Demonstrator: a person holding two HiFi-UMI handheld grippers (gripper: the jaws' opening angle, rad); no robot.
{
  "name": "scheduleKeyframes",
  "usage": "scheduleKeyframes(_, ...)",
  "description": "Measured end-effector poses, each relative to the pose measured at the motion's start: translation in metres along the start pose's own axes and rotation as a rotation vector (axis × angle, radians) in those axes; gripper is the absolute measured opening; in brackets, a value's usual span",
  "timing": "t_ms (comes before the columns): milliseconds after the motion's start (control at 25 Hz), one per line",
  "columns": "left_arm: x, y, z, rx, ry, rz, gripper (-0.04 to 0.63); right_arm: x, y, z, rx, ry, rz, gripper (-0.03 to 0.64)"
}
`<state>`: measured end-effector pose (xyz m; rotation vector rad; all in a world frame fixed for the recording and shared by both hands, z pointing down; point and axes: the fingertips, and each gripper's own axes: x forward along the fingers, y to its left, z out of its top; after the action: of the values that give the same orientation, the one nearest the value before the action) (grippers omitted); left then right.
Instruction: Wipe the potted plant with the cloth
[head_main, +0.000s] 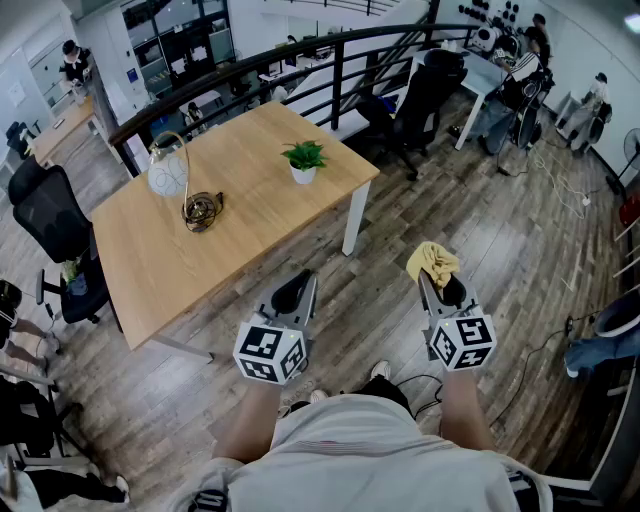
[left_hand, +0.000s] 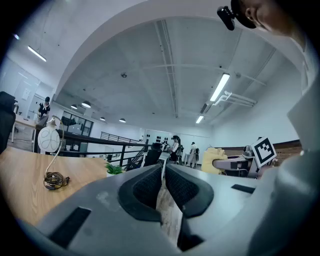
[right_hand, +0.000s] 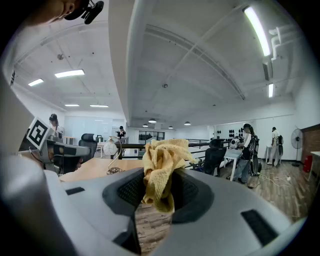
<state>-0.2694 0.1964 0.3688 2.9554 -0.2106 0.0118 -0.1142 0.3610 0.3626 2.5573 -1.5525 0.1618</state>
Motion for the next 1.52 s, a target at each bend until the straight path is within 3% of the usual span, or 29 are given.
scheduleKeyframes(680, -0.004, 0.002, 0.006, 0.0, -0.013, -0.005, 0.034, 0.004, 0.012, 0.01, -0.047, -0.005, 0.023, 0.181)
scheduleKeyframes(960, 0.002, -0.001, -0.008, -0.017, 0.013, -0.019, 0.034, 0.003, 0.018, 0.01, -0.073, -0.031, 0.072, 0.185)
scheduleKeyframes(1240, 0.02, 0.021, -0.013, -0.054, 0.025, 0.055, 0.034, 0.04, 0.0, 0.008, -0.045, -0.012, 0.127, 0.186)
scheduleKeyframes(1520, 0.076, 0.055, -0.011, -0.052, 0.025, 0.171, 0.034, 0.114, -0.04, 0.003, -0.016, 0.008, 0.227, 0.186)
